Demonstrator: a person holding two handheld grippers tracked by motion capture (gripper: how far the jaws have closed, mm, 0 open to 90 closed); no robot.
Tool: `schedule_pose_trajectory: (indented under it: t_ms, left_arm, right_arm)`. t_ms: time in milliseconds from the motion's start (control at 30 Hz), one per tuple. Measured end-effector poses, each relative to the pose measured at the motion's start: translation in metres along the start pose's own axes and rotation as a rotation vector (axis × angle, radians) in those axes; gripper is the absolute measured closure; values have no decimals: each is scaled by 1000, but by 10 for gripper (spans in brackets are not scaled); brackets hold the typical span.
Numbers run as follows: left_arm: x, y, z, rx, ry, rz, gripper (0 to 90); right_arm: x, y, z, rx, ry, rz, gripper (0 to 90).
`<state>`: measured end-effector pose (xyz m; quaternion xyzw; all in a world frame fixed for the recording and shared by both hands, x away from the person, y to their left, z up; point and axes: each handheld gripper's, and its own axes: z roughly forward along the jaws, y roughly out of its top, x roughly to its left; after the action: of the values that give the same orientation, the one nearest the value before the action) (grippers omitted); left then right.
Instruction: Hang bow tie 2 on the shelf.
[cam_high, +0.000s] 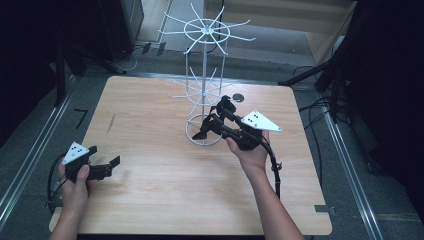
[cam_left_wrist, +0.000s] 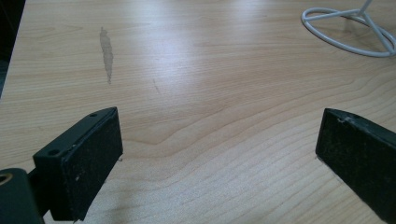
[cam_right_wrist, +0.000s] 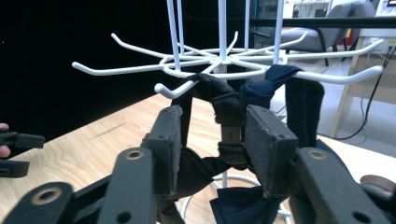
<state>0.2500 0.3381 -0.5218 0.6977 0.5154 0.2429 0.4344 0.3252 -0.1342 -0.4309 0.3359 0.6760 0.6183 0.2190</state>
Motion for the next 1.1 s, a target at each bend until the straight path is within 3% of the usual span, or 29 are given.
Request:
schedule_pose_trajectory:
  t_ms: [400,667,1100]
  left_arm:
    - [1,0,0,1,-4,-3,14]
    - [1,0,0,-1,-6,-2,14]
    - [1,0,-1,-9,-12,-3,14]
  right_arm:
    - [0,0,-13,-3,-1,-5,354]
    - [-1,-3,-19,-15,-28,-11,291]
    - [-13,-21,-40,-2,-91,-17,288]
